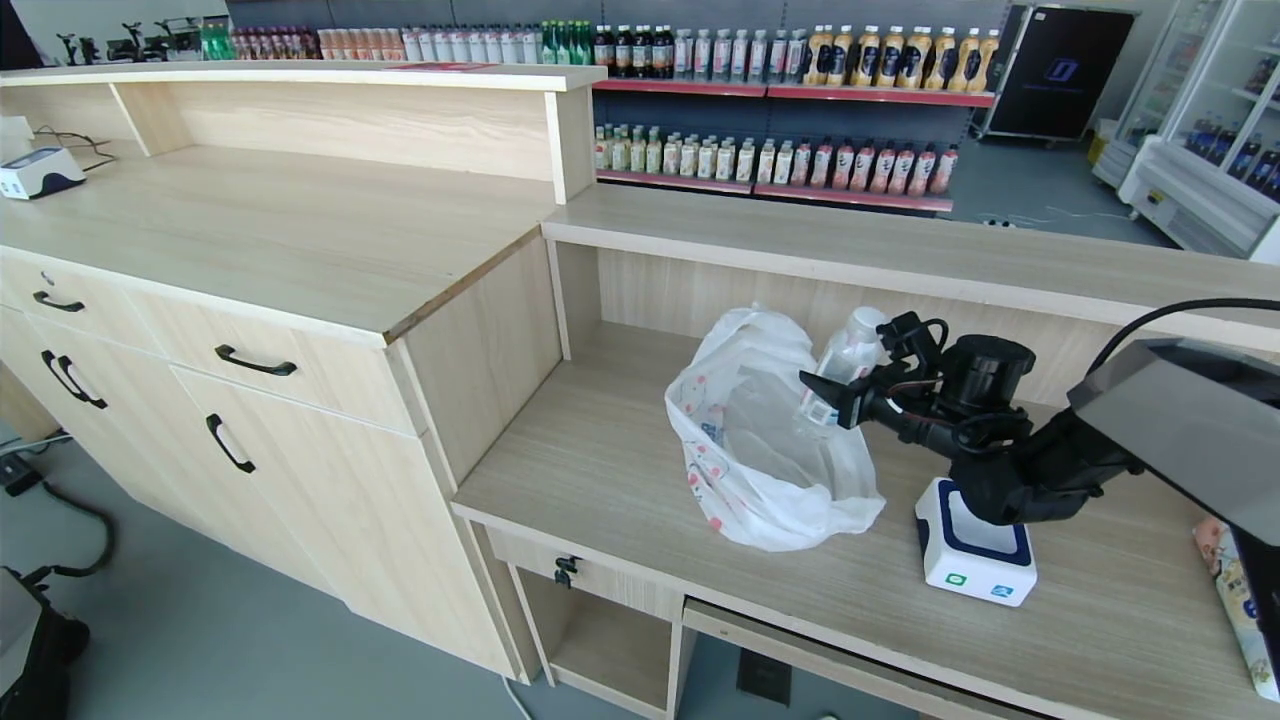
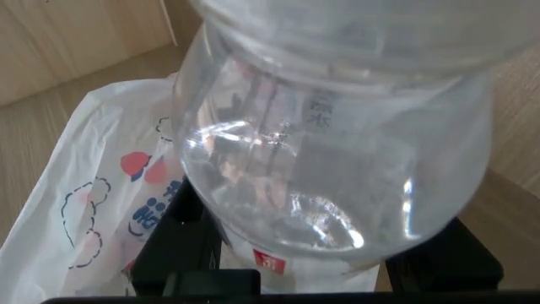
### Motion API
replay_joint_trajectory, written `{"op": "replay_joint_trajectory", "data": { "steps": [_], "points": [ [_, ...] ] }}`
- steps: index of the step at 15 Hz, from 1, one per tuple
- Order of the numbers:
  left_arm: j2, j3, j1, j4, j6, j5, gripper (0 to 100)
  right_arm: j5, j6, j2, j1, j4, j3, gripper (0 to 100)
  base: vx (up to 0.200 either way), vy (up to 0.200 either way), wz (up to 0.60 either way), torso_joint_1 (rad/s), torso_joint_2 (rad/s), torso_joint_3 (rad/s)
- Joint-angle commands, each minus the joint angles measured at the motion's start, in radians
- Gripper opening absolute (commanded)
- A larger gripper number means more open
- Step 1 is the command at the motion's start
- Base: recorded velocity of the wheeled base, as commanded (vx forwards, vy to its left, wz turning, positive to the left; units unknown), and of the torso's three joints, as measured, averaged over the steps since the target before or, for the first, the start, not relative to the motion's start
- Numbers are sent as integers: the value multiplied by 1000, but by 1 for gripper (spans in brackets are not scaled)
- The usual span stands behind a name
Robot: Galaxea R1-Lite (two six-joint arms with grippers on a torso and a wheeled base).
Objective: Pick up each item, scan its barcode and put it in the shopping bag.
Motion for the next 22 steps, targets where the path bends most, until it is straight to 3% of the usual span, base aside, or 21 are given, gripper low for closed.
{"op": "replay_joint_trajectory", "data": {
  "steps": [1,4,11,22],
  "points": [
    [0,0,0,0,0,1,100,3,0,-39,1,5,60,0,0,0,0,0,0,0],
    [0,0,0,0,0,1,100,49,28,-113,2,2,170,0,0,0,0,0,0,0],
    [0,0,0,0,0,1,100,74,32,-122,33,-20,247,0,0,0,0,0,0,0],
    [0,0,0,0,0,1,100,71,37,157,65,2,-258,0,0,0,0,0,0,0]
  ]
}}
